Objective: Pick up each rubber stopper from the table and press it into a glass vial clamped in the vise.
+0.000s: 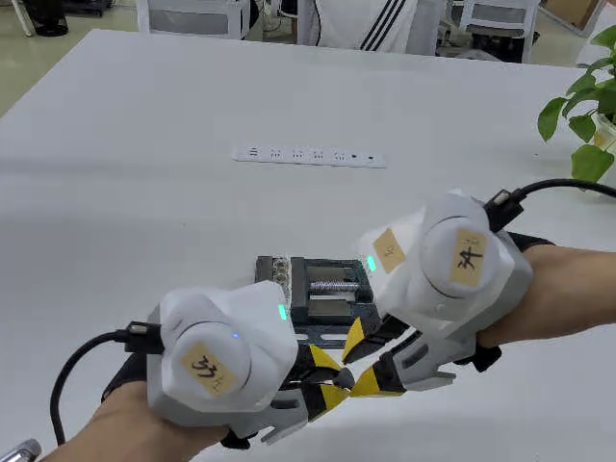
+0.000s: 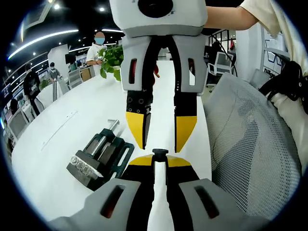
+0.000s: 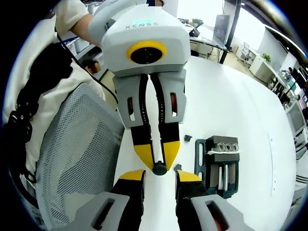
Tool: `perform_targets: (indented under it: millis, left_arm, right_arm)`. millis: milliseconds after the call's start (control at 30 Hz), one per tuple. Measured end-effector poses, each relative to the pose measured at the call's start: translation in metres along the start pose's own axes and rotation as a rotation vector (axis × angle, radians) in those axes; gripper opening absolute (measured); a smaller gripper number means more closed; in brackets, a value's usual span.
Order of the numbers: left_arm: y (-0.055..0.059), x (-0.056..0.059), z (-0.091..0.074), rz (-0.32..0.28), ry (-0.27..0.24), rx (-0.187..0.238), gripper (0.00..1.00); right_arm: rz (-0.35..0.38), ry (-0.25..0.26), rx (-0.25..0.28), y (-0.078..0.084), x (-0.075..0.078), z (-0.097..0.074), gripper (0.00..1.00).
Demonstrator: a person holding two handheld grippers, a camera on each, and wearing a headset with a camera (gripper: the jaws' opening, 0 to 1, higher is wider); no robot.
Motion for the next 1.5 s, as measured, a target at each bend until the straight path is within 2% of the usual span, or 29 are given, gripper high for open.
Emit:
perform_targets:
  millis: [100, 267, 367, 400, 500, 600, 833, 1267, 1500]
  left_arm:
    - [0.0, -0.001, -0.003, -0.01, -0.002, 0.017, 0.04]
    - [0.0, -0.002, -0.008, -0.022, -0.006, 0.073, 0.04]
    - [-0.001, -0.002, -0.01, -0.009, -0.008, 0.094, 0.04]
    - [-0.002, -0.001, -0.011, -0.034, -0.01, 0.122, 0.04]
    - [-0.003, -0.001, -0.011, -0.016, -0.01, 0.116, 0.04]
    - [-0.004, 0.0, -0.011, -0.018, -0.003, 0.129, 0.04]
    - [-0.007, 0.003, -0.01, -0.006, 0.011, 0.144, 0.04]
    - [-0.007, 0.003, -0.007, -0.004, 0.027, 0.14, 0.04]
    - [-0.006, 0.002, -0.008, -0.014, 0.033, 0.148, 0.04]
  right_arm:
    - [0.083, -0.006, 0.06, 0.004, 0.004, -0.004, 0.2]
    - [0.185, -0.003, 0.163, 0.006, 0.007, -0.015, 0.2]
    - [0.205, 0.01, 0.187, 0.006, 0.006, -0.02, 0.19]
    - [0.207, 0.014, 0.194, 0.006, 0.006, -0.021, 0.18]
    - [0.225, 0.01, 0.208, 0.008, 0.004, -0.02, 0.17]
    - [0.232, 0.018, 0.206, 0.009, 0.003, -0.019, 0.16]
    - [0.256, -0.001, 0.212, 0.009, 0.0, -0.016, 0.14]
    - [0.24, -0.031, 0.211, 0.01, -0.003, -0.016, 0.12]
    - [0.21, -0.019, 0.207, 0.008, -0.002, -0.017, 0.09]
Point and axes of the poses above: the centre of the closed fingertips' face, and the gripper's own axes: z roughly forward along the fingers, x roughly to its right, y roughly out of its underside, the point moved 10 cm from there along -z, roughly backward along the fingers, and after that the axes turned 14 degrees about y, right-handed, at the moved point
